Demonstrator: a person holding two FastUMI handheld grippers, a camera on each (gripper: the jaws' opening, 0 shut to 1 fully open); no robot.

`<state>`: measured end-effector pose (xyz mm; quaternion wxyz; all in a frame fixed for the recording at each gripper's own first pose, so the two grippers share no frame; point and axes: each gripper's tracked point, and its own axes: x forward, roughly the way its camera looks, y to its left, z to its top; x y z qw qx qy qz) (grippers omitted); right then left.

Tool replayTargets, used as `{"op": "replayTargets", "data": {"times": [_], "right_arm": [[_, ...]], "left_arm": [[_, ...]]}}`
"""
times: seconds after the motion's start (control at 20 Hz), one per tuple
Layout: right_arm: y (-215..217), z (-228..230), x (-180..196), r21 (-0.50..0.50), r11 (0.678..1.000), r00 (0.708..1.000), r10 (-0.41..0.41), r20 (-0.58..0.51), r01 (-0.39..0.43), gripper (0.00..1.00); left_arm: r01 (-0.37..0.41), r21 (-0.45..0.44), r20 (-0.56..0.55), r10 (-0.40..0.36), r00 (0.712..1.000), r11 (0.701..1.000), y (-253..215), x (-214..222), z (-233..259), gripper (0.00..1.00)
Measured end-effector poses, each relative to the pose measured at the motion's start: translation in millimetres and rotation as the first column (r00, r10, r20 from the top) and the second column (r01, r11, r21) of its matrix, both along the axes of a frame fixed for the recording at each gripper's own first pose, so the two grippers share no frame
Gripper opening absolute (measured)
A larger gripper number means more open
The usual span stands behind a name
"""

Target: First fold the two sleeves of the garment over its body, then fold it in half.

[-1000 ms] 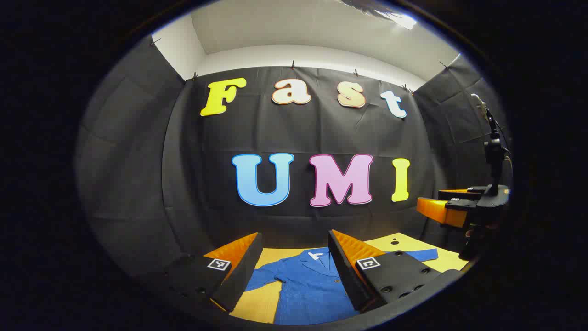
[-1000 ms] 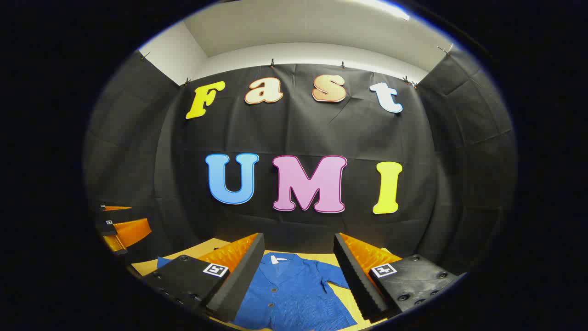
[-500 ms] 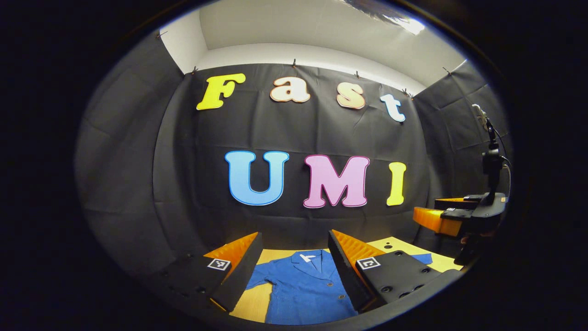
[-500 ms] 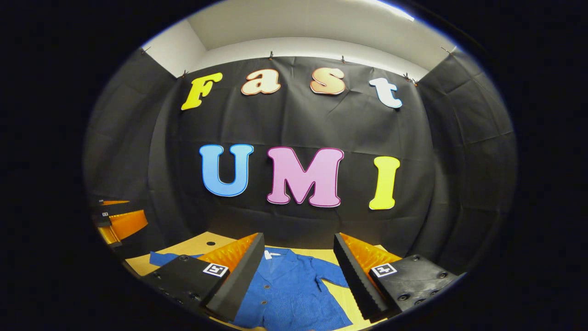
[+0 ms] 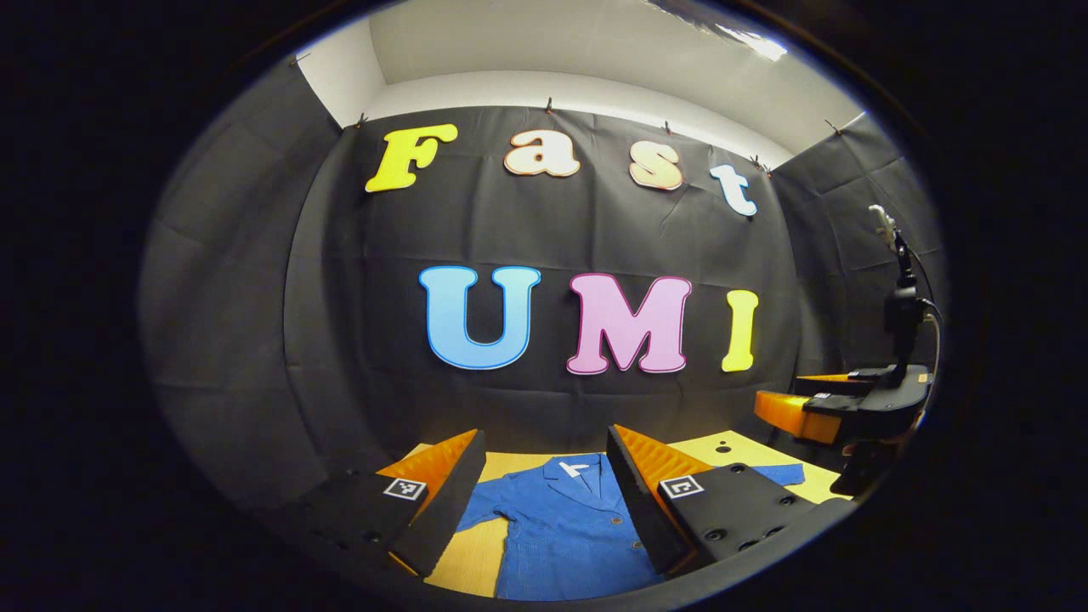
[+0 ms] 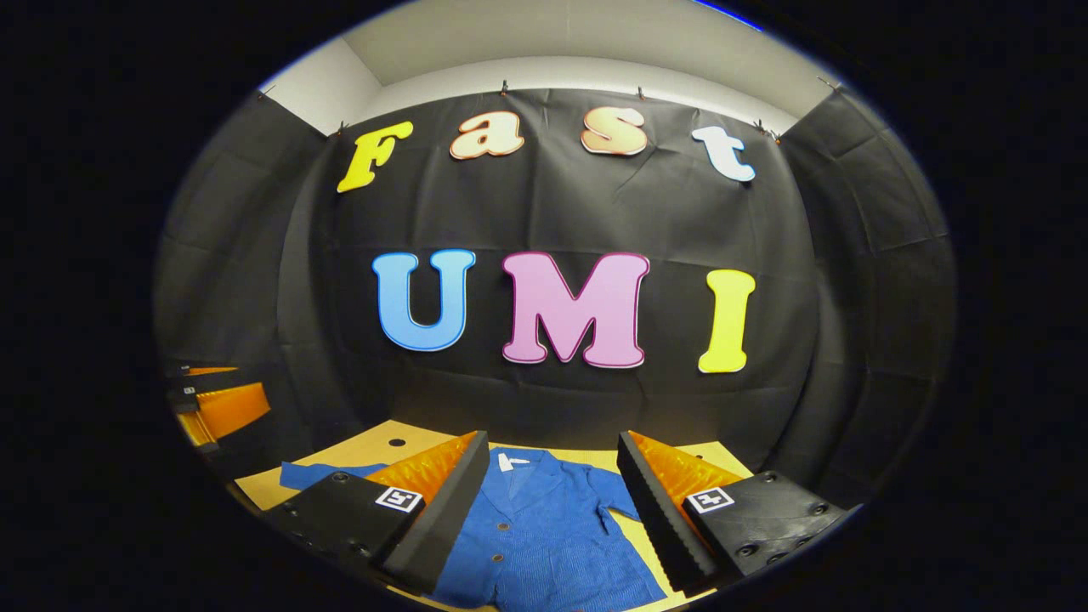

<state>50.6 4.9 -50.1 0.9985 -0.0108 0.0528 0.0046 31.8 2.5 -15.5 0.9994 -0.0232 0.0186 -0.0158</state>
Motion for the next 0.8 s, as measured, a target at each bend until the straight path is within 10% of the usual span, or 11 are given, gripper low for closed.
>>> {"op": "replayTargets", "data": {"times": [0.35, 0.8], "right_arm": [[-2.6, -34.9, 91.0, -0.098, 0.991, 0.996, 0.082, -0.041, -0.085, 0.96], [-102.7, -154.1, 163.4, -0.226, 0.974, 0.966, -0.058, -0.252, 0.000, 0.96]], "left_arm": [[-0.003, -0.051, -0.064, 0.000, 0.998, 0.999, -17.8, -2.6, -14.8, 0.82], [-0.093, -0.090, -0.148, 0.079, 0.986, 0.992, -52.4, 7.0, -37.1, 0.81]]}}
